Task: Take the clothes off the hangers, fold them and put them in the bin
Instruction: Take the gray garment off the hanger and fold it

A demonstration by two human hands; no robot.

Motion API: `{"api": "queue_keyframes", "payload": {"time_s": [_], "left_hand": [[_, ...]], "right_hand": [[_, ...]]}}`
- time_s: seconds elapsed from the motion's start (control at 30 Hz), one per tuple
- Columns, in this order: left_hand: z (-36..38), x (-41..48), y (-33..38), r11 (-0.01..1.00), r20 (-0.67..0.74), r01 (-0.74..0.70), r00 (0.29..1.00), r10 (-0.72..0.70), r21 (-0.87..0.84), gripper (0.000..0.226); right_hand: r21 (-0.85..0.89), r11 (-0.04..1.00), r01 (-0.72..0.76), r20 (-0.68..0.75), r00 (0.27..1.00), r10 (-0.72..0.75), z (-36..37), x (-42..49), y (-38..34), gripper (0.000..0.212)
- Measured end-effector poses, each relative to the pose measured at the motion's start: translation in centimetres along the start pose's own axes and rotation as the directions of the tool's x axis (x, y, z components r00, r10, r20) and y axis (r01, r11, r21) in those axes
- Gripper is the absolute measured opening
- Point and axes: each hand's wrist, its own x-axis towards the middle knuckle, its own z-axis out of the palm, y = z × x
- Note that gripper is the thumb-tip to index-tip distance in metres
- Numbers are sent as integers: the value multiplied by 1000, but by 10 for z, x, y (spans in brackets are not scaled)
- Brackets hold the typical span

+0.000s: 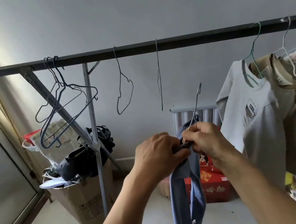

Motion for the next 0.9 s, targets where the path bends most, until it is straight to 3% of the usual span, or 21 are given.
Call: {"api": "queue_keyframes", "payload": {"time_s": [0.13, 0.2, 0.3, 0.4, 0.53, 0.6, 0.67, 0.73, 0.8, 0.83, 0.9], "left_hand": [[-3, -22, -2, 993, 13, -117, 993, 117, -16, 39], [-2, -33, -2, 984, 5, -176, 984, 177, -22, 38], [1, -42, -2, 979, -30, -197, 980, 195, -49, 31], [1, -40, -7, 979, -126, -189, 976, 178, -81, 27], [0, -39, -13, 860, -409, -485, 825, 389, -159, 33], [-1, -42, -18, 787, -437, -549, 804, 404, -281, 34], [-4, -44, -24, 747, -358, -492, 864, 354, -448, 39], [-5, -38, -33, 823, -197, -342, 939, 281, -453, 45], [-5, -29, -43, 974, -16, -185, 983, 185, -130, 50], [-5, -24, -50, 992, 58, -121, 991, 118, 40, 51], [-3, -18, -64, 982, 219, -77, 975, 38, 174, 53]], "right_hand": [[74, 997, -34, -151, 988, 45, -7, 13, 1, 24], [171, 982, -85, -158, 981, 112, -12, 17, -3, 24], [405, 889, -216, -27, 968, 248, -20, 21, -8, 26], [494, 804, -330, 146, 943, 298, -24, 20, -13, 27], [613, 698, -370, 260, 929, 264, -39, 26, -26, 30], [629, 661, -409, 314, 912, 265, -48, 25, -31, 20], [570, 690, -447, 398, 884, 245, -54, 21, -35, 12], [427, 789, -443, 465, 855, 229, -60, 14, -40, 9], [239, 909, -342, 468, 861, 201, -69, 10, -47, 20], [132, 957, -260, 458, 872, 174, -73, 7, -52, 23], [-118, 988, -96, 461, 876, 140, -79, 3, -61, 25]]}}
